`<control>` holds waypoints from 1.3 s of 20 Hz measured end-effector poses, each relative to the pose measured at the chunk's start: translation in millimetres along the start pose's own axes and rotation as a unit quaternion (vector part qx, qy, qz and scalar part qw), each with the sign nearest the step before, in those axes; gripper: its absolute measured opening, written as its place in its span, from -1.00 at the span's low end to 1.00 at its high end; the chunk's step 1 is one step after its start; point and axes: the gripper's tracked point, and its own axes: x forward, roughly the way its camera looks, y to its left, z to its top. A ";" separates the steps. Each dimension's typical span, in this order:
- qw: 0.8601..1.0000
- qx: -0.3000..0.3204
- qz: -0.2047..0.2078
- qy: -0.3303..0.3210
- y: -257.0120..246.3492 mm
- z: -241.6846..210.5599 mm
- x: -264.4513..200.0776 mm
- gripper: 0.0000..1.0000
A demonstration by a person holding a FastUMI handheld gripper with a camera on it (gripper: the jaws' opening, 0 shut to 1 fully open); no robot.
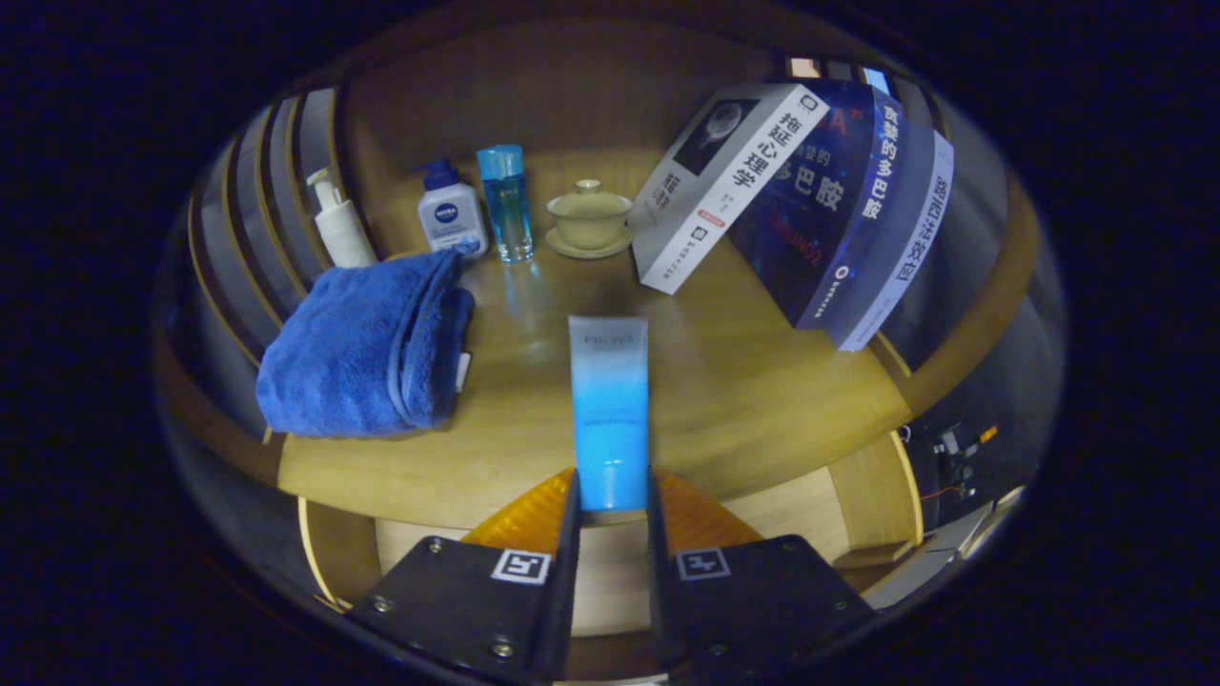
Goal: Pull open the drawer, take out the items inside it, and place them on the countertop above the cabinet.
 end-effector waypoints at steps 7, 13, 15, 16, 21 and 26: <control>0.998 -0.035 0.016 -0.050 5.7 -3.5 -17.6 0.05; 0.988 -0.025 0.001 -0.153 -8.4 -11.8 -75.8 0.05; 0.981 -0.007 -0.006 -0.194 -16.1 -18.4 -97.2 0.05; 0.977 0.002 -0.006 -0.212 -19.4 -23.3 -106.4 0.05; 0.959 0.036 -0.010 -0.280 -35.4 -54.4 -141.7 0.04; 0.937 0.045 -0.012 -0.346 -44.9 -73.7 -170.7 0.05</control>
